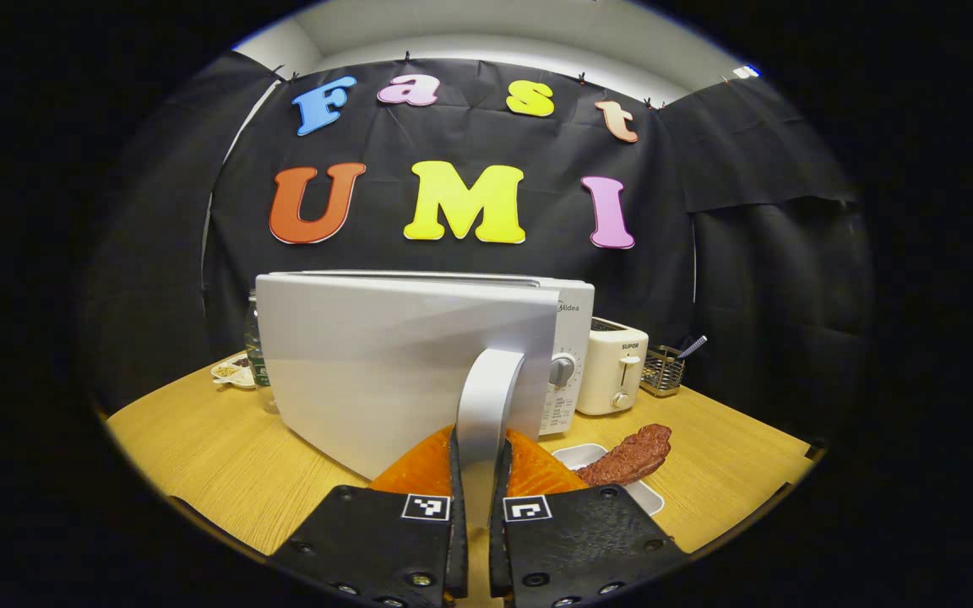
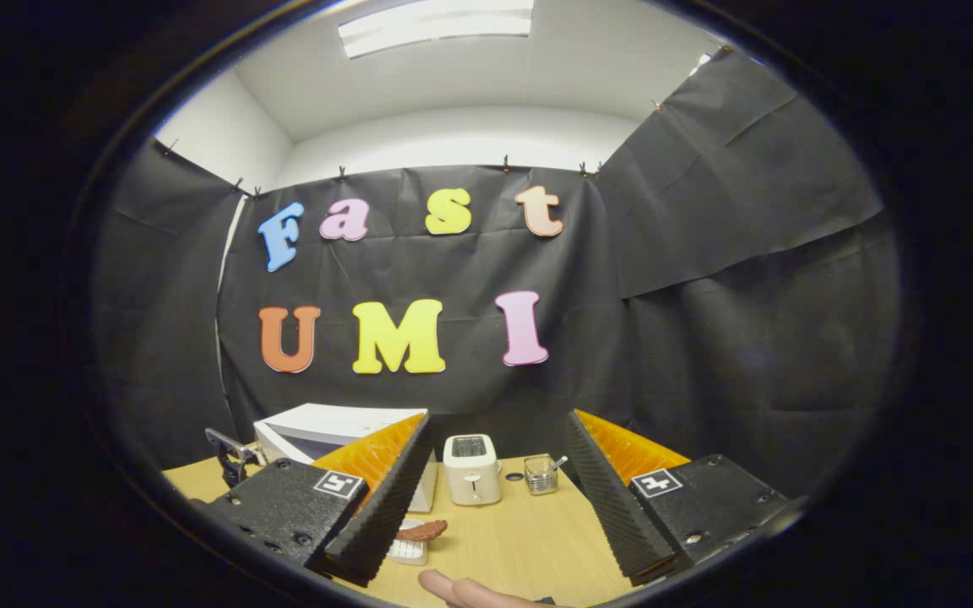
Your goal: Open the microwave oven with the left hand, put the food in, and close the microwave oven.
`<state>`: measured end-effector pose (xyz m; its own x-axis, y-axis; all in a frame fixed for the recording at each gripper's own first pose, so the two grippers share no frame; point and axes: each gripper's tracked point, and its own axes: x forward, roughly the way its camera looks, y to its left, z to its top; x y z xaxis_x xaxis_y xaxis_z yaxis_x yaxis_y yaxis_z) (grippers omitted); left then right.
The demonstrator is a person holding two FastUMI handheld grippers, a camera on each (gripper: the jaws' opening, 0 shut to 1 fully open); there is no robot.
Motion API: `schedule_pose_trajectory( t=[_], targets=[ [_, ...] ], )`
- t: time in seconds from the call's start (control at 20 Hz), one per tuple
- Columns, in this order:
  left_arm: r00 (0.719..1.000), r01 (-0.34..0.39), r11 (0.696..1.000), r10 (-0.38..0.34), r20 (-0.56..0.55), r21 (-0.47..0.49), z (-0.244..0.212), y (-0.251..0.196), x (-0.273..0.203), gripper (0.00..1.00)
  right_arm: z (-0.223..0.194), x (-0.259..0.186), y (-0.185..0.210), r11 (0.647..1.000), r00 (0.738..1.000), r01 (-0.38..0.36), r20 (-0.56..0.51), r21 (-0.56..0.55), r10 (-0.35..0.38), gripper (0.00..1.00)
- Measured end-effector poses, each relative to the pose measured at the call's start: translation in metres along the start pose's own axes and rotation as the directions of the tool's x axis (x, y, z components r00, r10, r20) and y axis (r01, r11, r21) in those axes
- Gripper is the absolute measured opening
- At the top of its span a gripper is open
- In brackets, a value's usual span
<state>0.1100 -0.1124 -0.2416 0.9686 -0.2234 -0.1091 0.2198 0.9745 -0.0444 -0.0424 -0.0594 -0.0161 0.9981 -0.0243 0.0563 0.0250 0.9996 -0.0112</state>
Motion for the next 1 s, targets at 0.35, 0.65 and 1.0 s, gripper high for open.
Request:
schedule_pose_trajectory(
  t=[0.35, 0.65, 1.0],
  targets=[
    [0.998, -0.069, 0.998, 0.069, 0.011, -0.005, -0.006, 0.054, -0.061, 0.12, -0.003, -0.013, 0.018, 1.0, 1.0, -0.026, 0.001, -0.002, 0.026, 0.92],
    [0.977, -0.215, 0.977, 0.214, -0.022, -0.018, -0.02, 0.137, -0.107, 0.46, -0.01, -0.015, 0.043, 0.997, 0.997, -0.071, -0.006, -0.01, 0.071, 1.0],
    [0.96, -0.276, 0.956, 0.269, -0.072, -0.101, -0.036, 0.212, -0.144, 0.97, -0.032, -0.005, 0.068, 0.993, 0.992, -0.112, -0.054, -0.034, 0.11, 0.92]
  ],
)
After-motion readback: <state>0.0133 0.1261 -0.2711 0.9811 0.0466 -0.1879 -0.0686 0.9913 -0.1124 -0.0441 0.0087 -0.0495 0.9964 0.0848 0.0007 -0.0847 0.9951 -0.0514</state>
